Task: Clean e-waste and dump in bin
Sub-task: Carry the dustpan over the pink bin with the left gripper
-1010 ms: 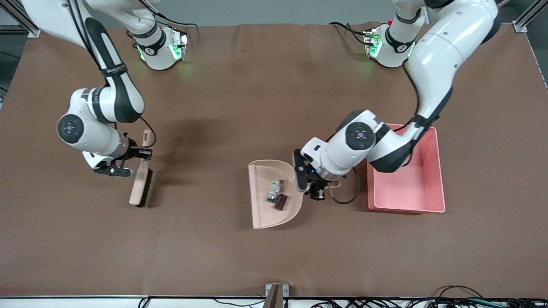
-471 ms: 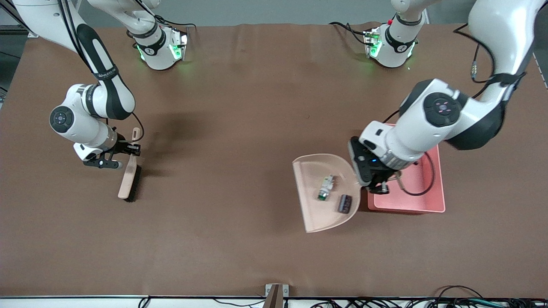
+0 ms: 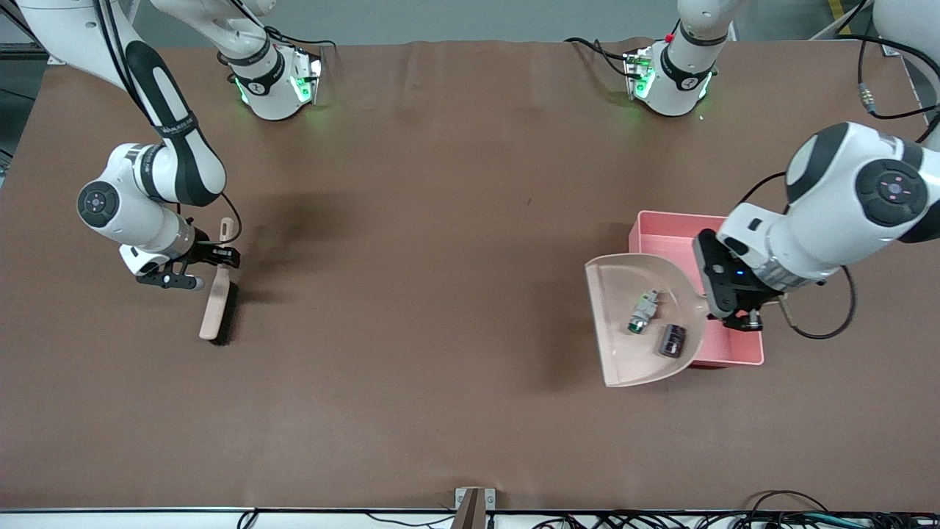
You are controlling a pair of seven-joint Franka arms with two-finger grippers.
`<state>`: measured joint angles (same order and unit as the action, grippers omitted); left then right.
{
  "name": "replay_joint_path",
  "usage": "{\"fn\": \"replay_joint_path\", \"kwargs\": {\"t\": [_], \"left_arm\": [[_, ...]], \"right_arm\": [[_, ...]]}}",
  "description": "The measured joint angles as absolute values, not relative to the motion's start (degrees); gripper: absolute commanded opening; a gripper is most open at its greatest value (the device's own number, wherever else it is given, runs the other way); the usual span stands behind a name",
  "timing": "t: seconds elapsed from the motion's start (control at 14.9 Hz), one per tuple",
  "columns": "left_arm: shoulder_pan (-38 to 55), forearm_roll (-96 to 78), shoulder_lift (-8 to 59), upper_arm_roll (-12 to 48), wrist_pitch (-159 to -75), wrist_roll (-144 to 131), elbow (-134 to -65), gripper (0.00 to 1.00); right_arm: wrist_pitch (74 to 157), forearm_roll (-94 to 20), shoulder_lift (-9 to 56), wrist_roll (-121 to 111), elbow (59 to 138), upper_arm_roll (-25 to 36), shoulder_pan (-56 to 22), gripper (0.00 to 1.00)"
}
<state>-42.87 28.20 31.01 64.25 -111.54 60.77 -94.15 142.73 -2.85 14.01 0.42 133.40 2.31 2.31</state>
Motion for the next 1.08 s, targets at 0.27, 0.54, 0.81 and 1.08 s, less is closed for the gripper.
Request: {"fn": "replay_joint_path", "kwargs": {"t": [0.27,0.54,0.81,1.08], "left_arm": [[-42.99,28.21,30.95,64.40,-111.36,60.93,-94.16,0.04],[-42.93,28.23,30.25,64.54,-109.90,60.93,-94.11,0.03],[-42.95,28.34,27.99,63.46,-108.18,63.57,-93.82,0.03],[-42.61,28.27,25.14,57.53,-107.92,72.02,-93.80,0.03]], "right_arm": [[136.19,-2.81,13.60,0.42,127.66,2.31,3.09,1.00],[114.95,-2.86,13.62,0.46,108.33,2.33,4.49,1.00],[104.06,-2.86,16.06,0.44,91.31,2.30,5.46,1.00],[96.15,-2.84,16.83,0.44,84.19,1.70,5.35,1.00]]}}
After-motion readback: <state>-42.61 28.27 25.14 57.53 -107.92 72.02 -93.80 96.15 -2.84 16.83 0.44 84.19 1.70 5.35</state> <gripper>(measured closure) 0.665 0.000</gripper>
